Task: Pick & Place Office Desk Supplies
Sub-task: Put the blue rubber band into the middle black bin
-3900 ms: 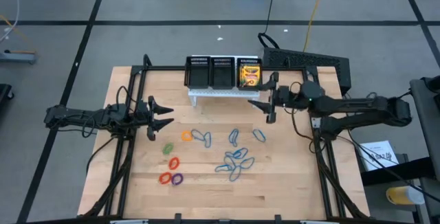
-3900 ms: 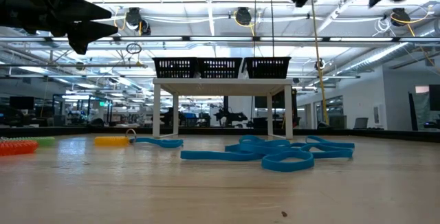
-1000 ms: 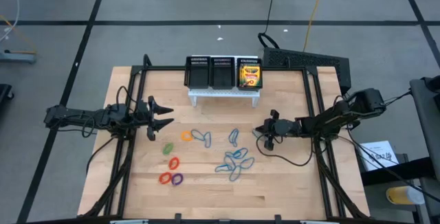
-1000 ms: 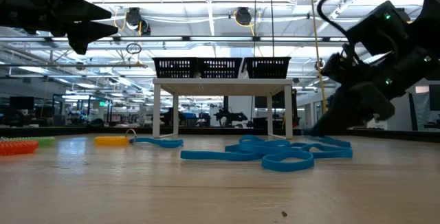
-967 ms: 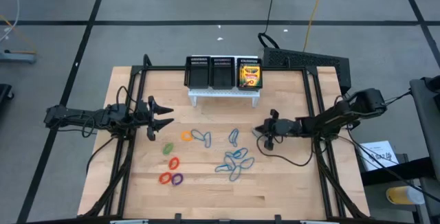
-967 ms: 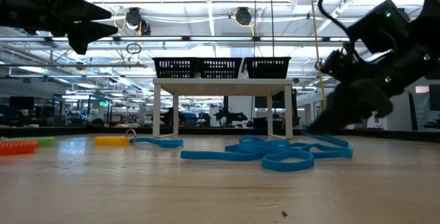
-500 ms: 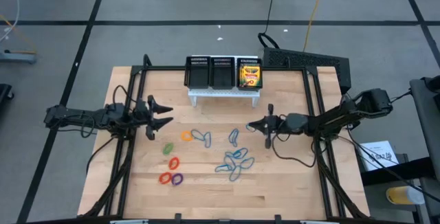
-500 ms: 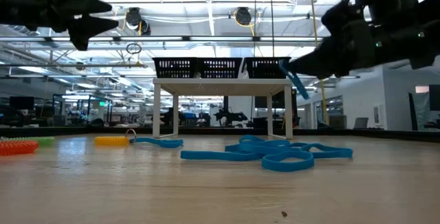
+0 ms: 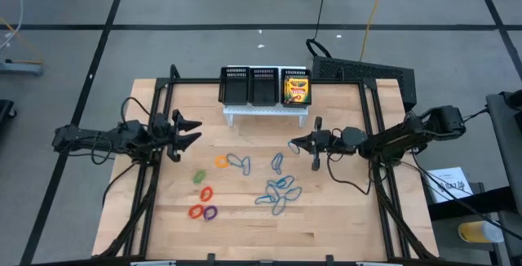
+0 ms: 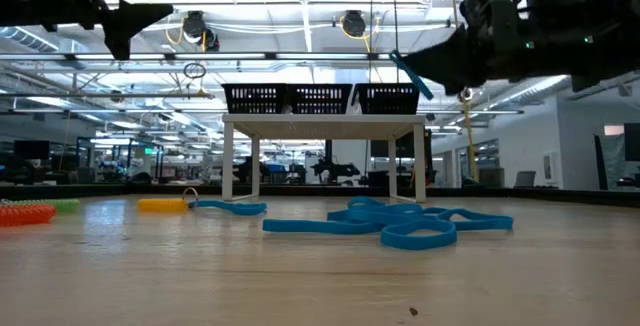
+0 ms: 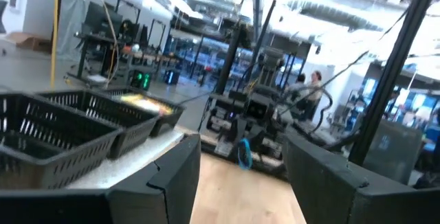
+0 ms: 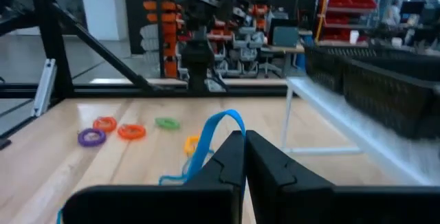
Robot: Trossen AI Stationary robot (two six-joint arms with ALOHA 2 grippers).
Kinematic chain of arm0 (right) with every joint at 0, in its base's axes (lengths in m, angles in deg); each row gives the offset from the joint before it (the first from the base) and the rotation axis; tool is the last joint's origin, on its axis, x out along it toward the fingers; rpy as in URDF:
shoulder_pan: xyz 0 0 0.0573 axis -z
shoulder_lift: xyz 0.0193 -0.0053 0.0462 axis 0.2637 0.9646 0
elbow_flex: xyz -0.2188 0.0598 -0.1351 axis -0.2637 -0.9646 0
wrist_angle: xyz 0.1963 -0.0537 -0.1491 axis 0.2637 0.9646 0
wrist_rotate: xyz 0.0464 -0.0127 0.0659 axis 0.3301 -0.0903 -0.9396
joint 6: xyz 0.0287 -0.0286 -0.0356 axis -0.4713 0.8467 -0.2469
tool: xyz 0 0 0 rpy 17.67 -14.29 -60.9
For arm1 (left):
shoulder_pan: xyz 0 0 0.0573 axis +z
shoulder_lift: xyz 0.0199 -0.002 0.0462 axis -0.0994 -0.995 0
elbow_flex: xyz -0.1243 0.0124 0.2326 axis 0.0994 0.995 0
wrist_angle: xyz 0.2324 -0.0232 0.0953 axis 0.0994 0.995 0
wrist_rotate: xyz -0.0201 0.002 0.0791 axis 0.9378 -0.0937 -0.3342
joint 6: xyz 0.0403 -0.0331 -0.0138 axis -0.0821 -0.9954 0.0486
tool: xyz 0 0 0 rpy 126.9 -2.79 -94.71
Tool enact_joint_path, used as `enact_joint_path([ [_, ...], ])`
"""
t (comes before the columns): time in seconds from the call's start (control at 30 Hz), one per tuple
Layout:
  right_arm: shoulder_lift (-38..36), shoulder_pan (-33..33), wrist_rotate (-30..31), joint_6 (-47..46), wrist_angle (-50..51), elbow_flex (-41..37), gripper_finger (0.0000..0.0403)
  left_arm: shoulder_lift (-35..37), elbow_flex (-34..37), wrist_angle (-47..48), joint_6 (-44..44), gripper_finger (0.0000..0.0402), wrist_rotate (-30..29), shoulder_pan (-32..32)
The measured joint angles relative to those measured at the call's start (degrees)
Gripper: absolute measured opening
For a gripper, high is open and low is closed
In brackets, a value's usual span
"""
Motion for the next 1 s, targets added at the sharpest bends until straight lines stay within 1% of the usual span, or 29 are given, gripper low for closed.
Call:
enact_joint_path([
  [0.13, 0.0, 0.1, -1.4, 2.7, 0.0, 1.7, 0.0, -0.3, 0.0, 0.3, 0.0, 0.0216, 0.0, 0.0],
  [0.2, 0.0, 0.1, -2.1, 3.5, 0.0, 2.2, 0.0, -2.2, 0.0, -0.3, -1.9, 0.0216, 0.0, 0.0],
  [0.27, 0.0, 0.1, -3.0, 3.6, 0.0, 2.5, 0.0, -5.3, 0.0, -3.0, -4.8, 0.0216, 0.8, 0.0],
  [0.33, 0.0, 0.1, -3.0, 3.6, 0.0, 2.5, 0.0, -9.7, 0.0, -7.5, -6.1, 0.0216, 3.3, 0.0],
  [0.43, 0.0, 0.2, -2.9, 3.7, -0.3, 2.5, 0.0, -17.1, 0.0, -14.1, -5.5, 0.0216, 6.0, -0.1],
  [0.6, 0.0, 0.2, -2.9, 4.3, -3.9, 2.7, 0.0, -29.2, 0.0, -24.8, -3.0, 0.0216, 4.3, -0.1],
  [0.7, 0.1, 0.2, -2.9, 4.4, -3.7, 3.5, 0.0, -36.0, -0.1, -31.1, -2.5, 0.0216, 2.5, -0.1],
  [0.77, 1.1, 0.1, -2.9, 5.0, -3.6, 4.5, 0.0, -40.6, -1.3, -33.3, -2.4, 0.0216, 1.3, -0.1],
  [0.87, 3.3, -0.1, -2.9, 5.2, -3.0, 6.1, 0.0, -47.3, -4.7, -33.3, -1.7, 0.0216, 1.1, 0.0],
  [1.0, 7.8, -0.1, -2.8, 7.3, -3.1, 9.7, 0.0, -55.6, -11.2, -33.0, 2.7, 0.0216, 3.9, -0.1],
])
